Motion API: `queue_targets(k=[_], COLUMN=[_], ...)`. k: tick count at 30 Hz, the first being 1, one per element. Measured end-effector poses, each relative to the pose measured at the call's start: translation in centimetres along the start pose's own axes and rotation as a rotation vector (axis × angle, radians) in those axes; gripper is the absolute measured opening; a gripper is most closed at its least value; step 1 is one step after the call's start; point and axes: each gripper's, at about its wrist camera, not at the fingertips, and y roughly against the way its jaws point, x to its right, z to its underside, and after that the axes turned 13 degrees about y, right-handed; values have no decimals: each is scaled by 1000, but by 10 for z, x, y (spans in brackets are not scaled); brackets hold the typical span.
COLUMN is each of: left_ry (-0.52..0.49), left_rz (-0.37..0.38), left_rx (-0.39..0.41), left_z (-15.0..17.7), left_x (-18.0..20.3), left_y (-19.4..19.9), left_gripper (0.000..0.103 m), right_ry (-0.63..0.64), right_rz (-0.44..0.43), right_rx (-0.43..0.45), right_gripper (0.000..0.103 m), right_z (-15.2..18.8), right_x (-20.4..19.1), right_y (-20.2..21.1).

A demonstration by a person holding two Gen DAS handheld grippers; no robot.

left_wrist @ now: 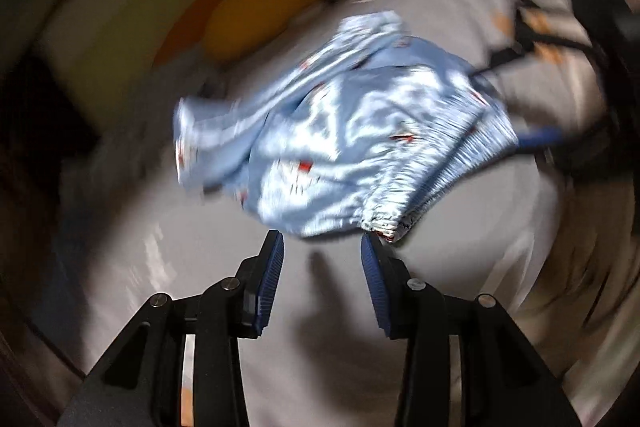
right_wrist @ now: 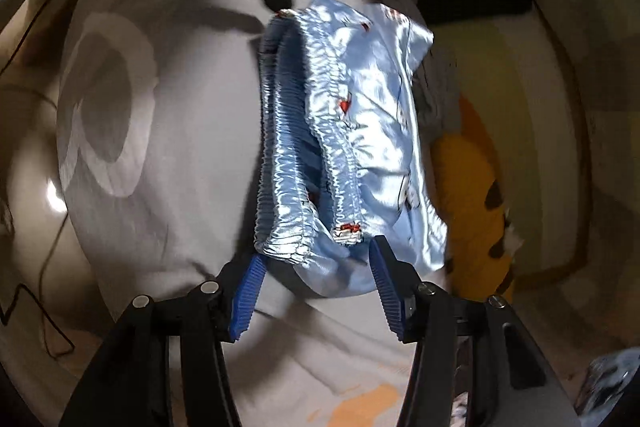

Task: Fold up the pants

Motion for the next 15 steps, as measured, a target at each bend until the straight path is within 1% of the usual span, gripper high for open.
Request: queue_targets(k=[2,4,7,10,13,15], left_ry=[-187,-332,-457,-503,-498,-463], left_rz=[-24,-22,-4,14,29,50], left_rx=[68,92,92,102,115,111], left_z=[3,8,15,18,15,11], left_x=[8,12,19,27,26,23], left_y=[3,-2,-16,-24,-27,-27], left_gripper=[41,44,44,42,42,43], right_ry=[39,68,83,98,110,101], right_rz=[36,58,75,76,72,56], right_rx=[4,9,12,19,28,33], right_gripper=[53,53,53,53,53,45], right_z=[-2,-2,-4,-4,-2,-2], right_x=[-6,-9,-9,-11,-12,-10], right_y=[2,1,1,1,-2,-4])
